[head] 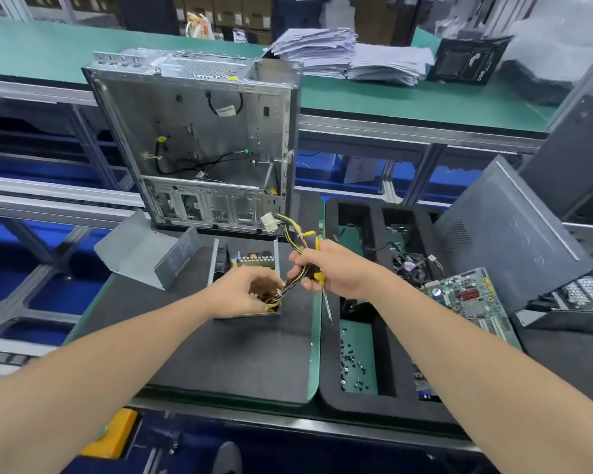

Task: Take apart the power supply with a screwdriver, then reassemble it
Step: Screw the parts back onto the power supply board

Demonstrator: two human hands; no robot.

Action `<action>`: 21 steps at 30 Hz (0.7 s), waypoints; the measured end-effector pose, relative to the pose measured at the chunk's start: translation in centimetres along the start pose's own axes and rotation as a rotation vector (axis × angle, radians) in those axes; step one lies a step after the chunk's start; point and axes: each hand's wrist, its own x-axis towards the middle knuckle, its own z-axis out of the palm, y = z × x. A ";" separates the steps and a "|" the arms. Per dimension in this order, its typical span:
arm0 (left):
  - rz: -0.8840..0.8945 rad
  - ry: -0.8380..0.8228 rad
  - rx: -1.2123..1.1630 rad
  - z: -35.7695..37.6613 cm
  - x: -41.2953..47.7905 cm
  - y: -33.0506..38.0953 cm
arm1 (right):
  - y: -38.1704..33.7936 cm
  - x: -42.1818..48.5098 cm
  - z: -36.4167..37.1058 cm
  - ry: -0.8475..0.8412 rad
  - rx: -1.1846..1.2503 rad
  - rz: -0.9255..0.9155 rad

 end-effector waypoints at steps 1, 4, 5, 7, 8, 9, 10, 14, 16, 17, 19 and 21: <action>0.001 -0.012 0.008 0.2 -0.2 0.0 | 0.5 -0.4 -0.4 0.004 -0.010 0.015; -0.046 0.029 0.039 0.9 -0.4 -0.2 | 2.1 -1.3 -1.5 0.072 -0.006 0.086; -0.069 0.059 0.029 1.0 -0.4 -0.3 | 2.6 -1.4 -1.9 0.105 0.007 0.112; -0.094 0.089 0.037 1.2 -0.5 -0.5 | 3.7 -1.5 -2.4 0.166 0.022 0.151; -0.095 0.096 0.043 1.3 -0.6 -0.5 | 4.2 -1.4 -2.6 0.189 0.018 0.161; -0.088 0.106 0.039 1.4 -0.6 -0.4 | 4.8 -1.3 -2.7 0.207 0.006 0.169; -0.079 0.116 0.030 1.5 -0.5 -0.4 | 5.2 -1.1 -2.8 0.216 -0.008 0.178; -0.042 0.138 0.008 2.2 -0.4 -0.5 | 5.8 -0.4 -3.0 0.134 -0.021 0.174; -0.035 0.152 -0.018 2.2 -0.3 -0.7 | 5.5 -0.2 -3.1 0.051 -0.025 0.135; -0.031 0.157 -0.025 2.2 -0.3 -0.9 | 5.4 -0.2 -3.2 0.001 -0.026 0.113; -0.016 0.154 -0.021 2.1 -0.4 -1.0 | 4.9 -0.1 -3.6 -0.117 0.023 0.067; -0.012 0.151 -0.031 2.1 -0.4 -1.1 | 4.4 -0.1 -3.8 -0.223 0.108 -0.006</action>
